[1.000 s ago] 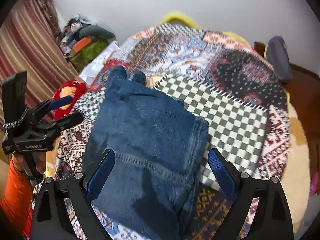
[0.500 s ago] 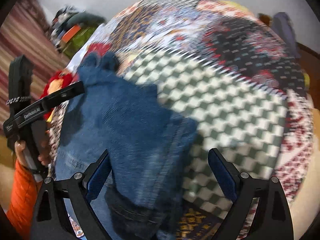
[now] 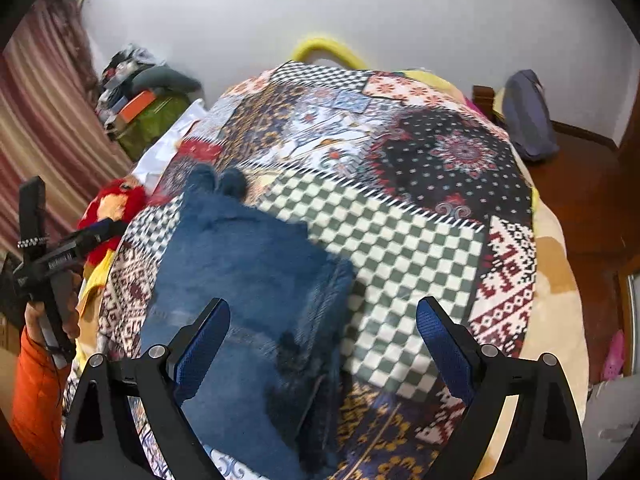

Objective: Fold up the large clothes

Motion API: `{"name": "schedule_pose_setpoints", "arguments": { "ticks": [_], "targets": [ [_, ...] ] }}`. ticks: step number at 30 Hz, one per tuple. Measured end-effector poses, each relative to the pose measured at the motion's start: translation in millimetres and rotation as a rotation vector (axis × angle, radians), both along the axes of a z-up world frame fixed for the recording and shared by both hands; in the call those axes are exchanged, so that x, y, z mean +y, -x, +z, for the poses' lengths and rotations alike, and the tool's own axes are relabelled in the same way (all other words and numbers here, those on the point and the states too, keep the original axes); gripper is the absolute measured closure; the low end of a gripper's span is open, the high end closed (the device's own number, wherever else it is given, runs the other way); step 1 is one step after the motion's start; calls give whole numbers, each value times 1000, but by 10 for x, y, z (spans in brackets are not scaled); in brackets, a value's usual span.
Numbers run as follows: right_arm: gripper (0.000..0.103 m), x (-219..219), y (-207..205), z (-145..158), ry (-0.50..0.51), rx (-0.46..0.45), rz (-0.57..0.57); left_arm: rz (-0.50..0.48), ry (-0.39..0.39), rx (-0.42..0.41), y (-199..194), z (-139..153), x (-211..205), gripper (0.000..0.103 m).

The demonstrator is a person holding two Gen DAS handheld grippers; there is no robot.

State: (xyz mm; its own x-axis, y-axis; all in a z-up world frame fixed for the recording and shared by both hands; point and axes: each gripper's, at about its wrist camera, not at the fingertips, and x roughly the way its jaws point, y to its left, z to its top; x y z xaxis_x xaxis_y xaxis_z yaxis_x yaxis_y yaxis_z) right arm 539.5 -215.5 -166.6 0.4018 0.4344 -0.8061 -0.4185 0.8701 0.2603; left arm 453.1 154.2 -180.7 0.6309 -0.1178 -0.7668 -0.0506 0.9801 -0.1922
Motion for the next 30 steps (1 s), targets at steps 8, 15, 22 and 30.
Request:
{"name": "schedule_pose_setpoints", "arguments": {
  "ticks": [8,15,22,30],
  "targets": [
    [9,223,151,-500,52,79,82,-82,289,152,301,-535,-161,6],
    [9,214,-14,-1021,-48,252,100,-121,386,245,128,-939,-295,5],
    [4,292,-339,-1325,-176,396,141,-135,452,285,-166,-1123,-450,3],
    [0,533,-375,-1337,-189,366,185,-152,431,279,-391,-1170,-697,0]
  ]
}}
